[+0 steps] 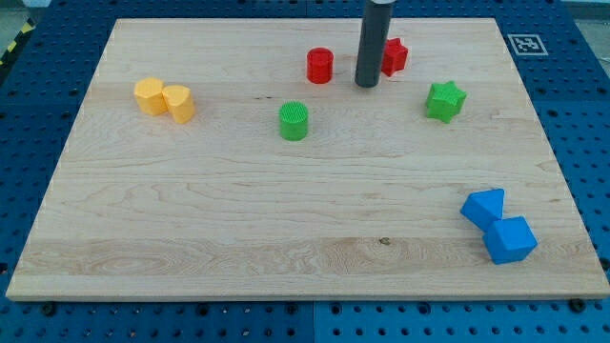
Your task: Slide the green star towards the right side of the red star
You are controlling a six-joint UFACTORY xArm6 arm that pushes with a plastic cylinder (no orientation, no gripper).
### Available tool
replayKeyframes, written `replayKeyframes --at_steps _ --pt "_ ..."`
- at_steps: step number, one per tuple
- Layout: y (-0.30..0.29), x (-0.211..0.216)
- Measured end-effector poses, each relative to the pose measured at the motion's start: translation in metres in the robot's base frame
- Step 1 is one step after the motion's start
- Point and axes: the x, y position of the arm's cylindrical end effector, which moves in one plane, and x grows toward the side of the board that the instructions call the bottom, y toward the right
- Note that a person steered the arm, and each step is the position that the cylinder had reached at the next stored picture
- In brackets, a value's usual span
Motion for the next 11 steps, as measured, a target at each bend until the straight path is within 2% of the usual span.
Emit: replayKeyframes --at_steps 1,2,6,8,11 --pt "-0.05 0.0" --pt "-0.054 0.0" --pt "0.068 0.059" --pt "0.137 0.064" --pt "0.146 0.063"
